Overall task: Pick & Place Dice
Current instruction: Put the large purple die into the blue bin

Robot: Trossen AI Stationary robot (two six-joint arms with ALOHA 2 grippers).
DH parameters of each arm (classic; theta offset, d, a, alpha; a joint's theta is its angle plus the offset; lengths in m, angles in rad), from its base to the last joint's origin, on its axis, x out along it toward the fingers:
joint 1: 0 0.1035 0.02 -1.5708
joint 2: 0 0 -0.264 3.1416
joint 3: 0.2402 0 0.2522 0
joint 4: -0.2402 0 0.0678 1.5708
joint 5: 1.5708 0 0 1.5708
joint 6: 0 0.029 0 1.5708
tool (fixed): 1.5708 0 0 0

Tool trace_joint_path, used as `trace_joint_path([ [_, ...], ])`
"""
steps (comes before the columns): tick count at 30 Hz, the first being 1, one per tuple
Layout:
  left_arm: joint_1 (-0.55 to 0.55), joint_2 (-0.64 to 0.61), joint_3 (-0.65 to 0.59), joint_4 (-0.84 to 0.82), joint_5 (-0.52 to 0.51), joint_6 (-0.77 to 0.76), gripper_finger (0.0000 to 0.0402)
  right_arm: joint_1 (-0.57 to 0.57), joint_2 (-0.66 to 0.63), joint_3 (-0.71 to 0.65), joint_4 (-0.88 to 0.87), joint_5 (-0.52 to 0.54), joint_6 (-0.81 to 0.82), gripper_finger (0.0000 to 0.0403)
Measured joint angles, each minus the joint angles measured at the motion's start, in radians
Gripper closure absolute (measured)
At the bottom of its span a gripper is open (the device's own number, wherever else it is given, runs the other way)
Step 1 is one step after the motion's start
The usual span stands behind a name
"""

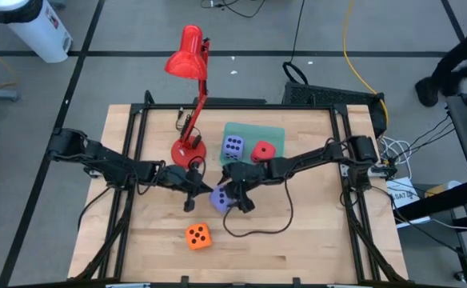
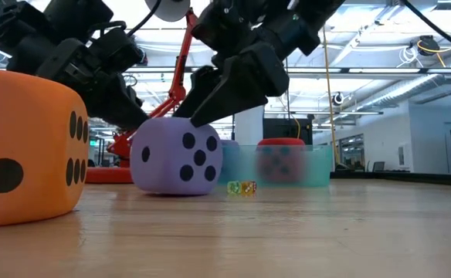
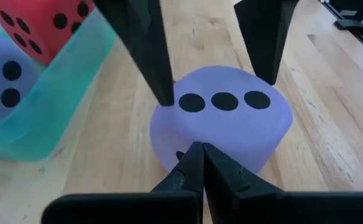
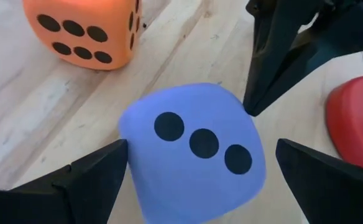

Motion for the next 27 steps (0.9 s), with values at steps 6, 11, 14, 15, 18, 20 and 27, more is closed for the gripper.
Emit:
trace_joint_path([
  [6, 0.018, 0.000, 0.000, 0.004, 0.004, 0.003, 0.0395, -0.040, 0.038, 0.000, 0.030, -0.090, 0.007, 0.0003],
  [11, 0.032, 0.000, 0.000, 0.011, -0.017, 0.007, 0.0398, -0.059, 0.089, 0.003, 0.057, -0.137, 0.010, 0.0003],
  [14, 0.032, -0.001, 0.002, 0.004, -0.039, 0.038, 0.0395, -0.058, 0.104, 0.003, 0.062, -0.137, 0.017, 0.0003],
  [15, 0.031, -0.001, 0.002, 0.004, -0.041, 0.045, 0.0392, -0.058, 0.104, 0.003, 0.061, -0.137, 0.019, 0.0003],
  [18, 0.031, -0.010, 0.002, 0.004, -0.041, 0.055, 0.0388, -0.057, 0.104, 0.003, 0.056, -0.136, 0.029, 0.0003],
  [20, 0.028, -0.025, 0.002, 0.000, -0.042, 0.056, 0.0393, -0.057, 0.104, 0.003, 0.047, -0.135, 0.043, 0.0003],
  [27, -0.037, -0.152, 0.002, -0.075, -0.144, 0.076, 0.0390, -0.064, 0.105, 0.004, -0.009, -0.138, 0.103, 0.0010],
])
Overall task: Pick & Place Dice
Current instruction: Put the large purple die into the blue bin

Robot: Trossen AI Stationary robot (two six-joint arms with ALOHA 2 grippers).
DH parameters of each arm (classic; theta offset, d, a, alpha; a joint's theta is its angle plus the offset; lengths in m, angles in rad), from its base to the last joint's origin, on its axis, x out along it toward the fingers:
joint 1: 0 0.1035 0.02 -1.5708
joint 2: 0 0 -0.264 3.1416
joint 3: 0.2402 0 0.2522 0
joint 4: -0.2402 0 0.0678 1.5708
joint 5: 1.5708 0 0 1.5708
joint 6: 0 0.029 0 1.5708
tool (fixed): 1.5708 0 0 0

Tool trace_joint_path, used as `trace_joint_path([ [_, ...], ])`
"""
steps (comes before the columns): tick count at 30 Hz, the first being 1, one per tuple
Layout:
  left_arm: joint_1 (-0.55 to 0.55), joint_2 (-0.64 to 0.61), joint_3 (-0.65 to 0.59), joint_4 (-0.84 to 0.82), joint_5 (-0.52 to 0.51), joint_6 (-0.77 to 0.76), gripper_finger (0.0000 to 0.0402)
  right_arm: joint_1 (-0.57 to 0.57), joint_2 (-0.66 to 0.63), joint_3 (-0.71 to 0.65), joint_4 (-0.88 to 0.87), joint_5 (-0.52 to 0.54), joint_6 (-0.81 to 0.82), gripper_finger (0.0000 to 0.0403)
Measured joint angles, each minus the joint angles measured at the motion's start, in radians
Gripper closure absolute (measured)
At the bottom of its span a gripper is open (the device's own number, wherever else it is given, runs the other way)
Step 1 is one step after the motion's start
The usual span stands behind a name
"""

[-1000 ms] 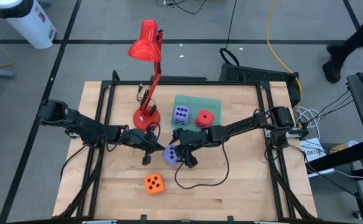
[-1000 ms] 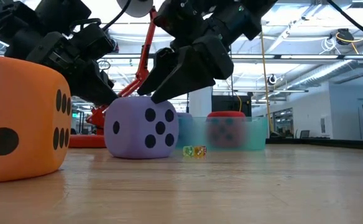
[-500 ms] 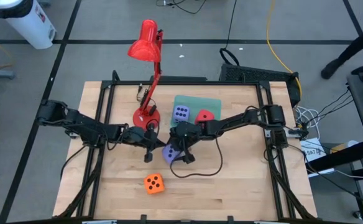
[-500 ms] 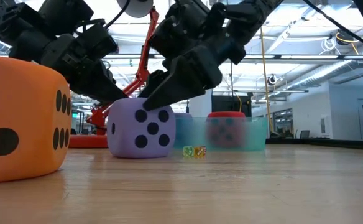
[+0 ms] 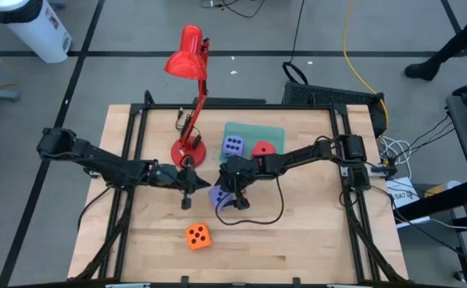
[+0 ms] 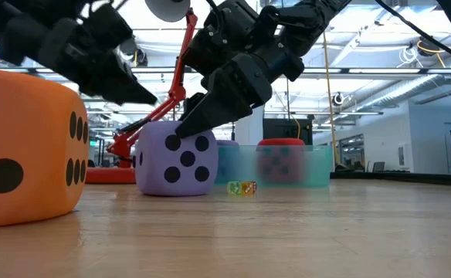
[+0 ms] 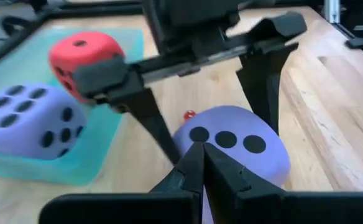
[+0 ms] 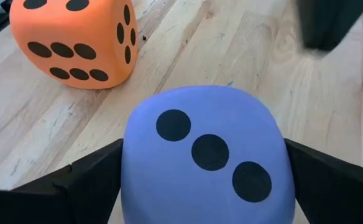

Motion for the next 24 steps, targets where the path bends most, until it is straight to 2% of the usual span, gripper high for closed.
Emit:
trace_joint_path([
  [4, -0.056, -0.093, 0.000, -0.072, -0.105, -0.018, 0.0398, 0.000, 0.000, 0.000, 0.002, 0.004, 0.002, 0.0033],
  [7, -0.096, -0.153, 0.000, -0.119, -0.148, -0.024, 0.0392, 0.000, 0.000, -0.001, 0.014, 0.004, 0.004, 0.0053],
  [12, -0.159, -0.217, 0.000, -0.181, -0.232, -0.053, 0.0382, 0.002, -0.025, -0.005, 0.003, 0.025, 0.012, 0.0055],
  [18, -0.209, -0.238, 0.000, -0.222, -0.317, -0.076, 0.0398, 0.017, -0.099, -0.009, -0.012, 0.052, 0.011, 0.0056],
  [24, -0.221, -0.238, 0.000, -0.223, -0.339, -0.074, 0.0379, 0.036, -0.213, -0.006, -0.067, 0.126, 0.009, 0.0059],
])
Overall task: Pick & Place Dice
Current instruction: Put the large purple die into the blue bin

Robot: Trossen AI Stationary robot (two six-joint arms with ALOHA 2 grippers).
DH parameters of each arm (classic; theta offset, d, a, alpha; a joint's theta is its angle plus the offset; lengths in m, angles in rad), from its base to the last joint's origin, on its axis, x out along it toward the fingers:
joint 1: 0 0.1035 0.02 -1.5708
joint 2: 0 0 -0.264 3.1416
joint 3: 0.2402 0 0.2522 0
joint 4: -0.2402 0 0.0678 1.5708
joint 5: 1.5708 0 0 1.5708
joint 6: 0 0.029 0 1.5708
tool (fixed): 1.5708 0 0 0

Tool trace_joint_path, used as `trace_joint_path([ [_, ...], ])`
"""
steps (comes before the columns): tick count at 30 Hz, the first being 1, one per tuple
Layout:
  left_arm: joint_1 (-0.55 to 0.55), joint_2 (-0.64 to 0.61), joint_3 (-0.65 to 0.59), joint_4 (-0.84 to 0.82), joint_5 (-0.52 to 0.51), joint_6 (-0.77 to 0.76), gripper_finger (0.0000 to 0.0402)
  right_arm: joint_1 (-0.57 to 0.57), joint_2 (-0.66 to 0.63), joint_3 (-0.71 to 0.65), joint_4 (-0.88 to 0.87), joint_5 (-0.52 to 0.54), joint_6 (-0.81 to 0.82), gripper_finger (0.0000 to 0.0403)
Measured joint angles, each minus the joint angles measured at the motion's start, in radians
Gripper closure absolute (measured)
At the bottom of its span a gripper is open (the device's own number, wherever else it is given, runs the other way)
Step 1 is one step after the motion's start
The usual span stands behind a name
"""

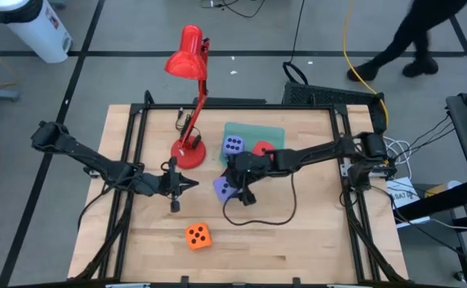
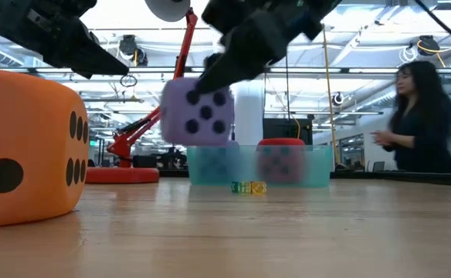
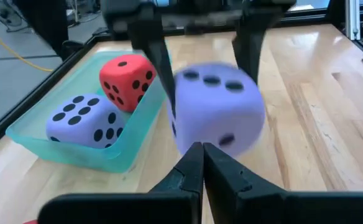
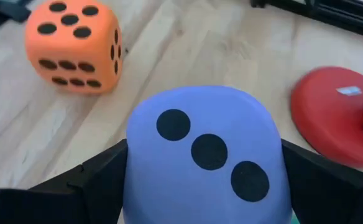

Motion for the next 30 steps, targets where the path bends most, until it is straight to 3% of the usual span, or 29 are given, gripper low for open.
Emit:
trace_joint_path([
  [8, 0.000, 0.000, 0.000, -0.004, 0.000, 0.000, 0.0376, 0.021, -0.193, 0.001, -0.150, 0.187, -0.007, 0.0059],
  [16, 0.000, 0.000, 0.000, 0.000, -0.001, 0.001, 0.0376, 0.002, -0.373, 0.002, -0.232, 0.553, 0.001, 0.0059],
  [22, 0.000, 0.000, 0.000, 0.001, -0.001, -0.004, 0.0376, -0.095, -0.379, 0.001, -0.323, 0.569, 0.067, 0.0059],
  [30, 0.000, 0.000, 0.000, -0.005, -0.001, -0.007, 0.0376, -0.190, -0.247, 0.001, -0.352, 0.513, 0.134, 0.0058],
])
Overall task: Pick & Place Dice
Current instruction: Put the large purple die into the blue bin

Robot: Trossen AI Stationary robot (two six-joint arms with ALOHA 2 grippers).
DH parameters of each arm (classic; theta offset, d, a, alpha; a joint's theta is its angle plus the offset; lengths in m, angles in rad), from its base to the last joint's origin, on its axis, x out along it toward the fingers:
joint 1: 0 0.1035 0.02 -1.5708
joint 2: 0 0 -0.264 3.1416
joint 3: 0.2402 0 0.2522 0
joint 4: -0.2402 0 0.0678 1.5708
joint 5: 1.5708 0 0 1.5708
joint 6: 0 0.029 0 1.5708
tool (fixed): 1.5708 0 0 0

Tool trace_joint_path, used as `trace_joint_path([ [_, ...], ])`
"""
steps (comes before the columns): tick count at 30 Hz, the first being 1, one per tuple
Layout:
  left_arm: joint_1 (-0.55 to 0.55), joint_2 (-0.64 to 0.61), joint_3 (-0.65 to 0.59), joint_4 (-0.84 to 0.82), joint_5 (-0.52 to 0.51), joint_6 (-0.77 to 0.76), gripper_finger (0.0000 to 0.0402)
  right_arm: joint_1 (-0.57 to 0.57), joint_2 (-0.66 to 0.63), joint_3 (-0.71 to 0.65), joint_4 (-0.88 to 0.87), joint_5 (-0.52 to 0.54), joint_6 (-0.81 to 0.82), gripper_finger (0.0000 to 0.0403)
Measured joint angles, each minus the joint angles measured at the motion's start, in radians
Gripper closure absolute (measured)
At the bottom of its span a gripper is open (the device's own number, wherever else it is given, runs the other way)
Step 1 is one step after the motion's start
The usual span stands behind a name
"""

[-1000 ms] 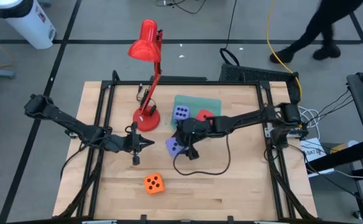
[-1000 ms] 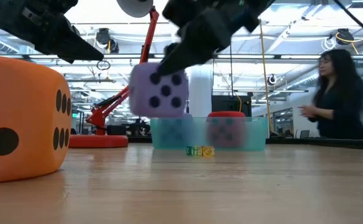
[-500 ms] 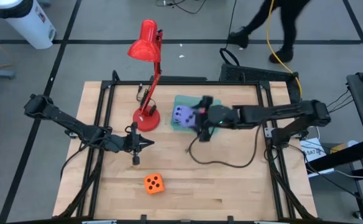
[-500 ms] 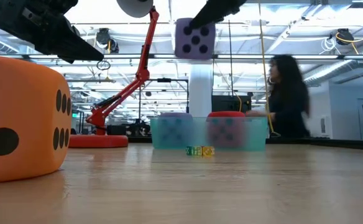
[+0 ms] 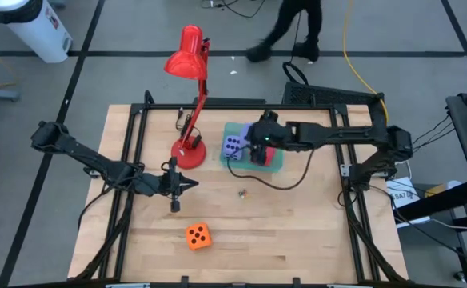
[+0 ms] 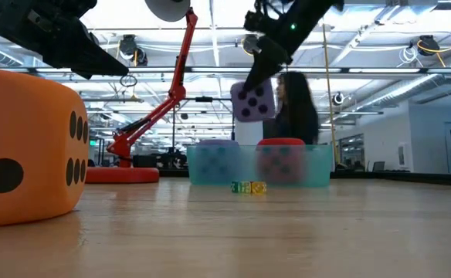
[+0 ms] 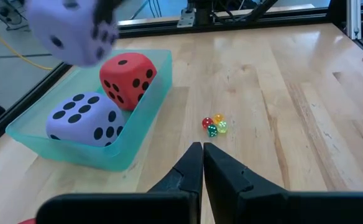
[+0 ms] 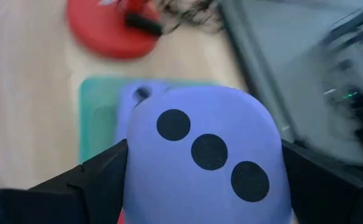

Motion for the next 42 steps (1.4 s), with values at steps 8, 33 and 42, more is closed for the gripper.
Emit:
trace_joint_path([
  [8, 0.000, 0.000, 0.000, -0.012, 0.000, -0.012, 0.0376, -0.023, 0.113, 0.003, 0.024, -0.087, -0.004, 0.0045],
  [33, 0.000, 0.000, 0.000, -0.013, 0.000, -0.015, 0.0376, 0.032, 0.123, 0.000, 0.116, -0.123, -0.011, 0.0004],
  [42, 0.001, 0.000, 0.000, -0.008, -0.006, -0.038, 0.0376, 0.049, 0.122, 0.000, 0.127, -0.145, -0.016, 0.0003],
])
